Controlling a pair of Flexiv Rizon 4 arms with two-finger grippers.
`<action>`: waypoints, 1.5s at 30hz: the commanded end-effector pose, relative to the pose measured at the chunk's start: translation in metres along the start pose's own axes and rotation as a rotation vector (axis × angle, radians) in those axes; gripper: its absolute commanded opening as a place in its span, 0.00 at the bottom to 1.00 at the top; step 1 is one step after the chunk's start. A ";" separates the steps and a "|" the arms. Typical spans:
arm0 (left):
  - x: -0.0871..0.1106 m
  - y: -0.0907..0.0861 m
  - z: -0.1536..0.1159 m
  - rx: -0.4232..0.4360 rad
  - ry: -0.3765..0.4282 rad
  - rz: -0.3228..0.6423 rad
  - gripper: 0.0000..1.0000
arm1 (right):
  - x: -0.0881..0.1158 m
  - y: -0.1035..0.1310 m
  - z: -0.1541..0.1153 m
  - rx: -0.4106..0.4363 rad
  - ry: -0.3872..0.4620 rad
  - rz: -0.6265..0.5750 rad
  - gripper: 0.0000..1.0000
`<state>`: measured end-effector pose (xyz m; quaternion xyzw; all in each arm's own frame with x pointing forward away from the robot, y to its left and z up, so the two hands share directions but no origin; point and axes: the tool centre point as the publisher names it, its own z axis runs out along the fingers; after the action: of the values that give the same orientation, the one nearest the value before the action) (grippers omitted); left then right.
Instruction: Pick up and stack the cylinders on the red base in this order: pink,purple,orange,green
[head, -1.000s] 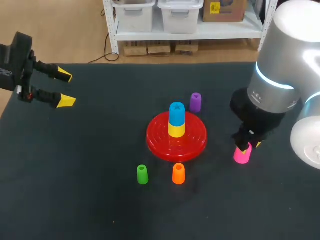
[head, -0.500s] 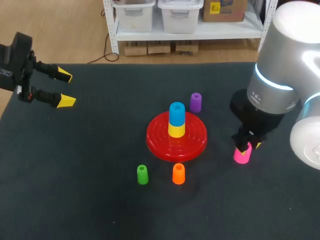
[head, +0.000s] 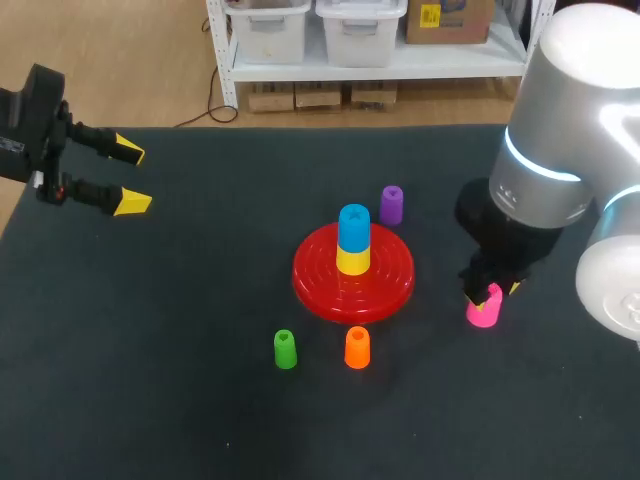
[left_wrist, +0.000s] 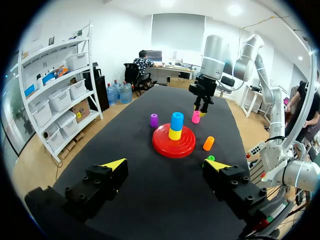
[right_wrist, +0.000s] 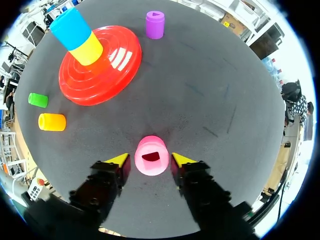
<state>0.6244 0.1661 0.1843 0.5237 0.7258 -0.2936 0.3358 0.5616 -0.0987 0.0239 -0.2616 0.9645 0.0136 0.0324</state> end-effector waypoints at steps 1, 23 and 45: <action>0.001 0.000 0.000 -0.001 -0.002 0.002 1.00 | -0.002 0.000 0.003 0.005 0.000 0.002 0.65; 0.001 0.000 0.000 -0.001 -0.002 0.002 1.00 | -0.068 0.019 -0.085 0.012 -0.143 -0.014 0.00; 0.001 0.000 0.000 -0.001 -0.002 0.002 1.00 | -0.167 0.083 -0.125 -0.043 -0.191 -0.166 0.00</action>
<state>0.6244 0.1661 0.1843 0.5237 0.7258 -0.2936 0.3358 0.6524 0.0440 0.1633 -0.3358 0.9305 0.0595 0.1334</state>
